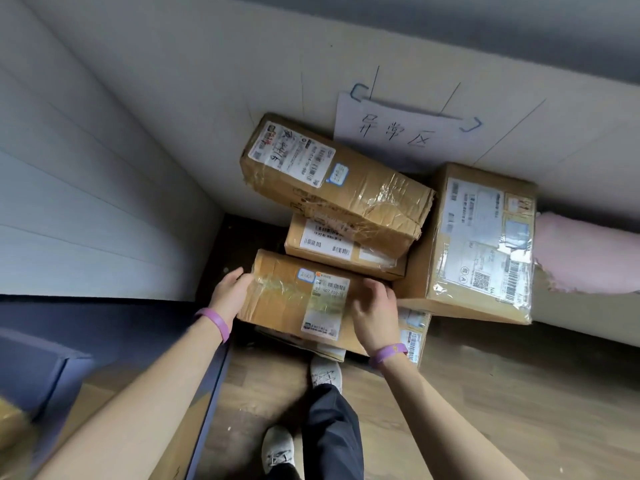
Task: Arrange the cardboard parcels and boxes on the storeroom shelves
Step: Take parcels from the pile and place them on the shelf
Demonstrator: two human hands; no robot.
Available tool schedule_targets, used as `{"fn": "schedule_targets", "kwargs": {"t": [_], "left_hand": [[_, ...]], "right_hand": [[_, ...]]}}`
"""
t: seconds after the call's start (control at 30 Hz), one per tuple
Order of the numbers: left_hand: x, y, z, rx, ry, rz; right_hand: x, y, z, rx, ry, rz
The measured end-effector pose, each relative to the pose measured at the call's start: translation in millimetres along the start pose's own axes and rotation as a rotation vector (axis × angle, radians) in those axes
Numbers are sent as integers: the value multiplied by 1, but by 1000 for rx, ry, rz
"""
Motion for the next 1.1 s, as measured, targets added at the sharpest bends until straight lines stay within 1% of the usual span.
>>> {"fn": "schedule_targets", "kwargs": {"t": [0.13,0.3,0.4,0.53,0.6,0.7,0.83,1.03,1.1], "left_hand": [[-25,45,-13,-52,-43,44],[-51,77,-33,-132,-81,47],[-62,75,-51,-196,-66,-3],[-71,60,-79,-264,-32,-61],[-76,52,-93,-307,-1,-88],[-90,44,-108,-364,25,-108],[-120,30,-129,-441,58,-116],[-185,-15,-190,-587,192,-110],[-207,-32,-207,-621,231,-114]], "right_hand": [[7,-65,-20,29,-94,-110],[32,-108,-19,-110,-237,-193],[50,-114,-14,-213,-288,-212],[65,-118,-16,-253,-301,-159],[63,-124,-15,-293,-303,-168],[44,-134,-7,-339,-345,-201],[-4,-156,6,-368,-425,-262],[-109,-198,43,-410,-548,-515],[-143,-205,52,-391,-592,-561]]}}
Point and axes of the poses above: each hand's wrist, its own x-axis towards the middle knuckle, its own z-axis out of the palm, y = z × x, the point moved 9 cm from there along x, towards the middle knuckle, and after that the axes turned 13 degrees about y, right-handed, at the moved point
